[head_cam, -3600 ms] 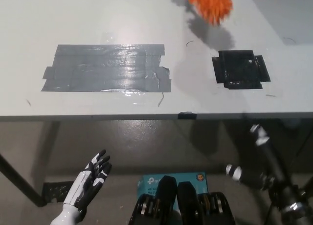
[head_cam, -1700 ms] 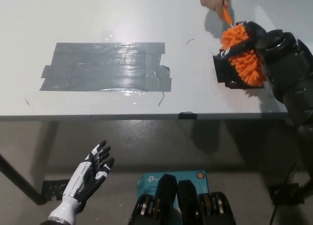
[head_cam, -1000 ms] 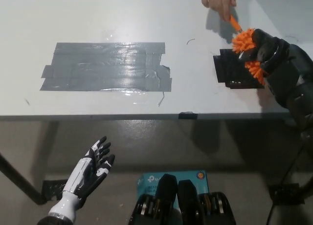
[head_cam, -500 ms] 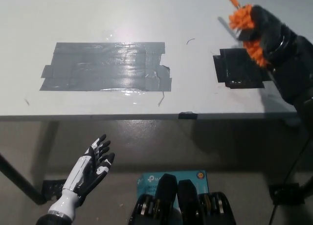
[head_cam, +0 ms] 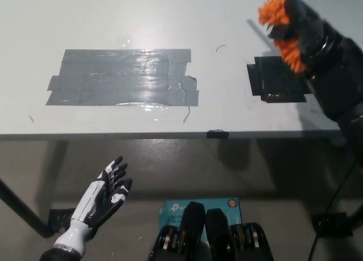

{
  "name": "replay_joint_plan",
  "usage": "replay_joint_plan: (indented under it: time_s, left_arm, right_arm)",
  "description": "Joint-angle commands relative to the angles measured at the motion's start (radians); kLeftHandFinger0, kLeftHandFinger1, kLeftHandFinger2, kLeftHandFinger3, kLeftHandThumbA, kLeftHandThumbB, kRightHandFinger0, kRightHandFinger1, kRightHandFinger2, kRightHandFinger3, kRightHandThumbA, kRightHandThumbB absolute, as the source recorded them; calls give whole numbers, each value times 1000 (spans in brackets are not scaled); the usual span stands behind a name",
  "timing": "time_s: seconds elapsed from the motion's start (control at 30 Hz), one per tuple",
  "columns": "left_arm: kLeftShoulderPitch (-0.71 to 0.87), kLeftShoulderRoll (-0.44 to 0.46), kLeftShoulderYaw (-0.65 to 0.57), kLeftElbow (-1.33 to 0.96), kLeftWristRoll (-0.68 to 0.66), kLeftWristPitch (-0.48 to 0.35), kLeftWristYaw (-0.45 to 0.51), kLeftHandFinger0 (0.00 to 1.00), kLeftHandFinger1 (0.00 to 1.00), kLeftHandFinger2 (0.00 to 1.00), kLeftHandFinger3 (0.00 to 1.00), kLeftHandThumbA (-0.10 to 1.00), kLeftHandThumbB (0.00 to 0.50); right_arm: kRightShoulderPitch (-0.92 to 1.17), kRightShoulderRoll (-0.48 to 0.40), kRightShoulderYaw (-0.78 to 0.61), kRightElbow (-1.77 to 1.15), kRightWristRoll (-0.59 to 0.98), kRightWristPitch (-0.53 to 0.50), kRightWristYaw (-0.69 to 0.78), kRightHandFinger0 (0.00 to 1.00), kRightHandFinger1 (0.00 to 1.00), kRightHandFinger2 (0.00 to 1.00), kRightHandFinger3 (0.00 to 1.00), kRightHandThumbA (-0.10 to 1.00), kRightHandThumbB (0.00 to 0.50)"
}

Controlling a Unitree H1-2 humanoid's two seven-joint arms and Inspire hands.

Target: A person hands an oraange duster to the robot and the robot grabs it with its right hand and places it on the black marked spot infron tof it on the desk

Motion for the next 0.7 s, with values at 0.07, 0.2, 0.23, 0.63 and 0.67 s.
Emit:
replay_joint_plan:
  time_s: [0.07,0.2,0.23,0.63,0.67]
  left_arm:
    - [-19,14,-1,-24,-2,5,-21,1000,1000,1000,1000,594,222]
    - [-22,13,-1,-20,-1,3,-25,1000,1000,1000,1000,593,221]
    - [-22,13,0,-19,-2,2,-25,1000,1000,1000,1000,591,221]
    - [-35,16,-4,-16,5,1,-28,1000,1000,1000,1000,596,232]
    - [-35,16,-4,-16,5,1,-28,1000,1000,1000,1000,595,232]
  right_arm:
    - [-57,38,-15,171,25,-74,-31,602,1000,1000,1000,-100,198]
    - [-51,39,-57,269,102,-182,93,1000,1000,1000,1000,241,278]
    - [-51,38,-60,280,109,-196,112,1000,1000,1000,1000,413,307]
    - [-39,29,-126,216,135,-310,-6,1000,1000,1000,1000,823,423]
    - [-37,25,-138,170,137,-308,-36,1000,1000,1000,1000,821,436]
